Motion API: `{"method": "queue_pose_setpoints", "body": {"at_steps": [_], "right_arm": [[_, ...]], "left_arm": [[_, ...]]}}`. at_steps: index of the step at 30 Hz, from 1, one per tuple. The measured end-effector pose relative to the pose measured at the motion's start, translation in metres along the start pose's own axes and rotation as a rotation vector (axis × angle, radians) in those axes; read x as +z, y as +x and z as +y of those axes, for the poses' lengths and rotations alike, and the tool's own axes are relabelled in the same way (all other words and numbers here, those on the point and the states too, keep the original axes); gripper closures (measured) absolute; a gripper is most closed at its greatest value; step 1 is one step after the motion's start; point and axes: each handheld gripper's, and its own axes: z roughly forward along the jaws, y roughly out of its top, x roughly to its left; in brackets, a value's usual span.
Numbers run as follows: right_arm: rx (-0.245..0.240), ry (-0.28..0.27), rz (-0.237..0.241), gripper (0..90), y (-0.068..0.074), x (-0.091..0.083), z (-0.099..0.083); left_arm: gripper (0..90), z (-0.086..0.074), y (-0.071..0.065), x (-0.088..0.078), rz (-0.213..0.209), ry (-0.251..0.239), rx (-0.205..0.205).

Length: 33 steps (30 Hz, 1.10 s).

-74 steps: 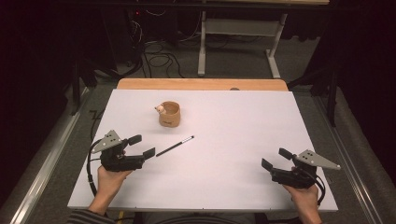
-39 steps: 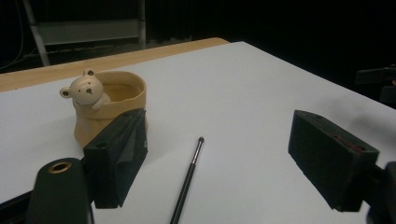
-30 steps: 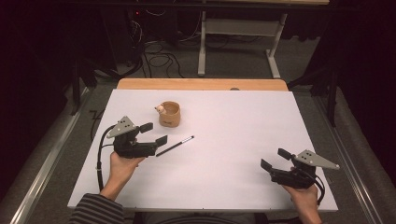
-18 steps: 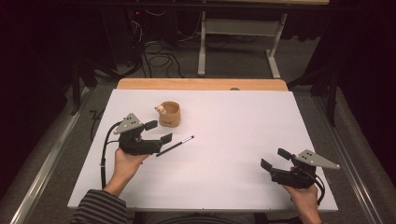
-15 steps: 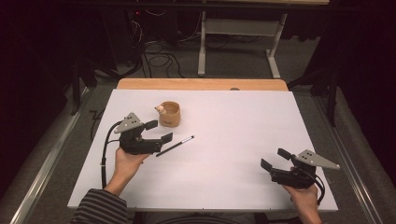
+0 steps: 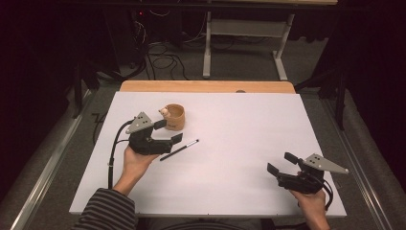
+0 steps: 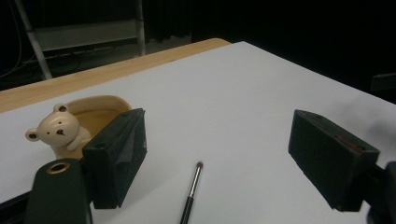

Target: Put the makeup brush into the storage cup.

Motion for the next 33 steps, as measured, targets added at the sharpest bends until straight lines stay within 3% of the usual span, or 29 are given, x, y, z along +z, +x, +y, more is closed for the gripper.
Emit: {"method": "queue_pose_setpoints", "body": {"at_steps": [15,21,33], "right_arm": [[-0.004,0.009,0.001,17.5,0.000,0.001,0.000],[-0.006,0.009,0.001,17.5,0.001,0.001,0.000],[-0.009,0.011,0.003,17.5,0.001,0.001,0.000]], "left_arm": [[24.3,0.009,-0.002,0.012,0.036,0.040,0.026],[23.0,0.012,0.001,0.021,0.037,0.061,-0.008],[25.2,0.014,0.004,0.038,0.047,0.083,-0.014]]}}
